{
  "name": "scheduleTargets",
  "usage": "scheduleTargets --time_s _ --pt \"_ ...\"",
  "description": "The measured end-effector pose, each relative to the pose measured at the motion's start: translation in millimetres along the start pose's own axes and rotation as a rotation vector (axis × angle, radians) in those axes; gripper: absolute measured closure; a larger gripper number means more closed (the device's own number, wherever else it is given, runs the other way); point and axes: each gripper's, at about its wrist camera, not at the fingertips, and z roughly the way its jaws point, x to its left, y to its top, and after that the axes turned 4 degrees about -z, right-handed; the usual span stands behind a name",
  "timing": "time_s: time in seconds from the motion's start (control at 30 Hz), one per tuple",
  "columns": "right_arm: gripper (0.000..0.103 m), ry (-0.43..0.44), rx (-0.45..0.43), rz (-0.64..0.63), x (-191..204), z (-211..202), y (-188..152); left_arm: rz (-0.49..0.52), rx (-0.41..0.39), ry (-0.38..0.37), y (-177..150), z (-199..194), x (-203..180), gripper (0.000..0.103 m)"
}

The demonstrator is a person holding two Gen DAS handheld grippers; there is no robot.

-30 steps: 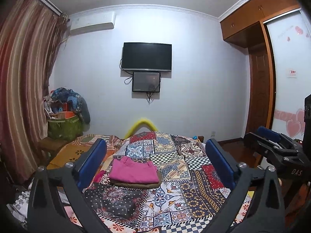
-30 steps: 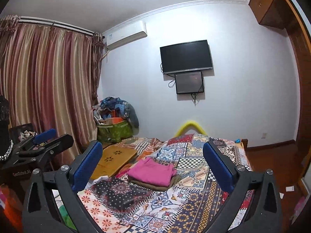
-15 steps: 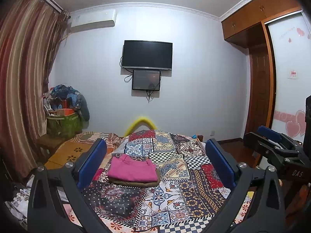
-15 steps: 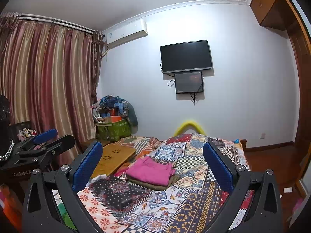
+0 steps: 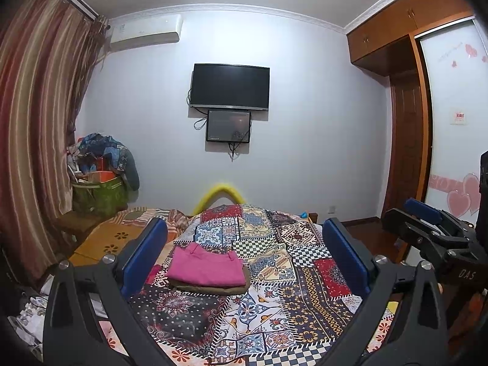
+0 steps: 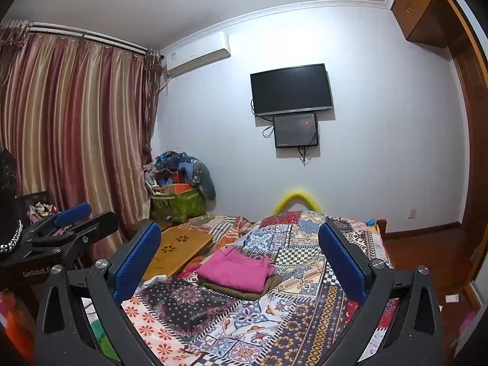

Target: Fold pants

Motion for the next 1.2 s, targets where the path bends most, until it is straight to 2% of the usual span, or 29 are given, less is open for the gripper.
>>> scheduleTargets --time_s 0.4,0.77,1.2 --pt "0.0 -0.009 -0.003 -0.001 -2.3 -1.1 -0.1 -0.015 0.001 0.0 0.9 3.0 -0.6 0.0" --pt "0.0 -0.011 -0.005 0.012 -3.4 -1.8 -1.3 0.013 0.01 -0.012 -0.8 7.2 -3.8 0.0" --pt "0.0 -0.004 0.005 0.003 -0.8 -0.4 -2.4 -0.012 0.014 -0.017 -0.6 6.9 -0.1 0.0"
